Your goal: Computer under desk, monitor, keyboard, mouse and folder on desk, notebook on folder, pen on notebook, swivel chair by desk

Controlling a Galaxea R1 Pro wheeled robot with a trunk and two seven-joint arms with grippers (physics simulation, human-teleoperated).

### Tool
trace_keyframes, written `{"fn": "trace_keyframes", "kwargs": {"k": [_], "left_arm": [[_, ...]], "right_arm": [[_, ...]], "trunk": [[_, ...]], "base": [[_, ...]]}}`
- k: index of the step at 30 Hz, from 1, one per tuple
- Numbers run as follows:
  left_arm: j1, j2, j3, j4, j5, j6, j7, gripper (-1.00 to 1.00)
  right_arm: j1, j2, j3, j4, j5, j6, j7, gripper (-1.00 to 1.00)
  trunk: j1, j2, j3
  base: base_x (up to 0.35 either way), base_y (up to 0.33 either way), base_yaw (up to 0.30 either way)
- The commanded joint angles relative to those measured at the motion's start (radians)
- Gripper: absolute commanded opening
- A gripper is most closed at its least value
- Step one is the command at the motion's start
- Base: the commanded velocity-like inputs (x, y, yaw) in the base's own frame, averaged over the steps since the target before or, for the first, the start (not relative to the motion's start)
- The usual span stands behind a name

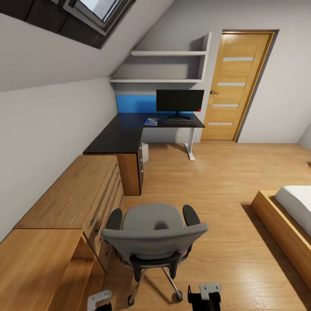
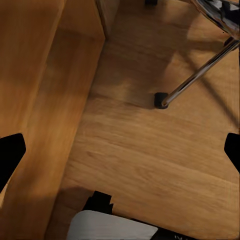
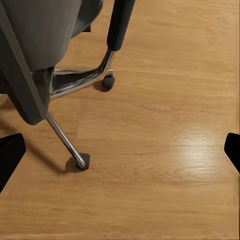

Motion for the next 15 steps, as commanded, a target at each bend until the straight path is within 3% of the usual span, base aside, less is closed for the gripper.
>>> {"fn": "trace_keyframes", "kwargs": {"k": [1,10,12,15], "left_arm": [[-0.003,0.000,-0.002,0.006,0.005,0.016,0.005,1.00],[-0.008,0.000,-0.003,0.058,0.003,0.019,0.004,1.00],[-0.008,-0.001,-0.004,0.074,0.001,-0.007,0.004,1.00],[-0.008,-0.003,-0.006,0.147,0.000,-0.116,0.004,1.00]], "right_arm": [[-0.006,0.000,0.010,0.002,-0.007,0.012,-0.005,1.00],[-0.014,0.002,0.015,0.051,-0.004,0.034,-0.003,1.00],[-0.015,0.005,0.016,0.070,-0.004,0.034,-0.003,1.00],[-0.015,0.016,0.018,0.086,-0.005,0.033,-0.003,1.00]], "trunk": [[0.004,-0.008,-0.004],[0.039,-0.071,-0.033],[0.046,-0.085,-0.039],[0.058,-0.106,-0.048]], "base": [[0.000,0.000,0.000],[0.000,0.000,0.000],[0.000,0.000,0.000],[0.000,0.000,0.000]]}}
